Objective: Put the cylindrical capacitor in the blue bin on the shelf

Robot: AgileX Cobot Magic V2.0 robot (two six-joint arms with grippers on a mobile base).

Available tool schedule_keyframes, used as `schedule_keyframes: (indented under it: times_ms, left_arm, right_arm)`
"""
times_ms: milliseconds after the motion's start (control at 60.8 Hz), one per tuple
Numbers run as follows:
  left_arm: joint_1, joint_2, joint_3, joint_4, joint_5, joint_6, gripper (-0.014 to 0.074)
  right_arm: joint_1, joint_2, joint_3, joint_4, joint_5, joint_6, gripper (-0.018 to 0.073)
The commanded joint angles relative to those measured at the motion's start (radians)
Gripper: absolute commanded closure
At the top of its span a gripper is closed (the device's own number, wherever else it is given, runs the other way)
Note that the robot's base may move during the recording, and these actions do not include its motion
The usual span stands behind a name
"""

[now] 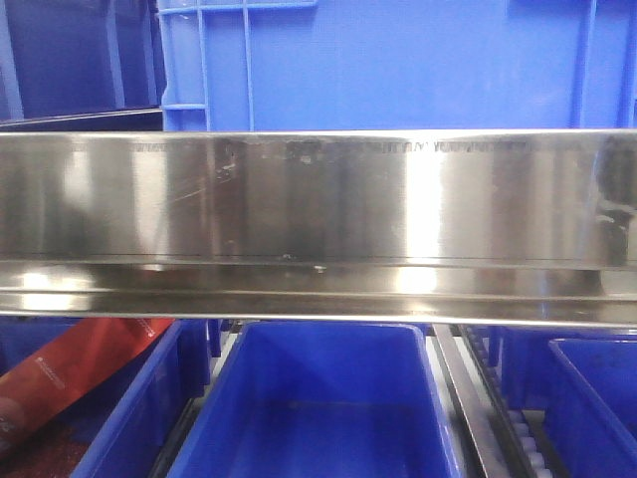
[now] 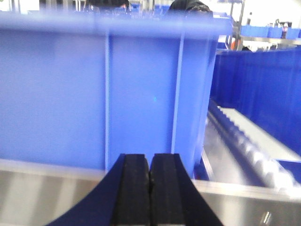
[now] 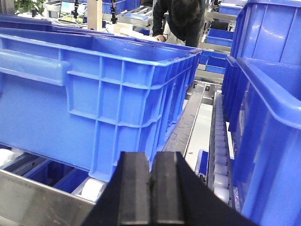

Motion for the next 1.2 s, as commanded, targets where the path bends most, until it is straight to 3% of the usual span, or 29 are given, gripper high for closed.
schedule_keyframes:
  times_ms: [0, 82, 148, 411, 1183]
  left_arm:
    - [0.003, -0.026, 0.083, -0.010, -0.072, 0.005, 0.0689]
    - [0.000, -0.026, 0.124, -0.013, -0.155, 0.005, 0.0689]
    - [-0.007, -0.026, 0.124, -0.013, -0.097, 0.005, 0.0689]
    - [-0.075, -0.026, 0.124, -0.013, -0.090, 0.005, 0.0689]
    - [-0.075, -0.026, 0.124, -0.013, -0.095, 0.005, 0.0689]
  right_arm:
    - [-0.004, -0.002, 0.004, -0.008, -0.028, 0.003, 0.0721]
    - [-0.004, -0.002, 0.004, -0.008, -0.028, 0.003, 0.0721]
    - [-0.004, -0.002, 0.004, -0.008, -0.030, 0.003, 0.0721]
    - [-0.004, -0.002, 0.004, -0.008, -0.030, 0.003, 0.0721]
    - [-0.004, -0.002, 0.004, -0.008, -0.032, 0.003, 0.0721]
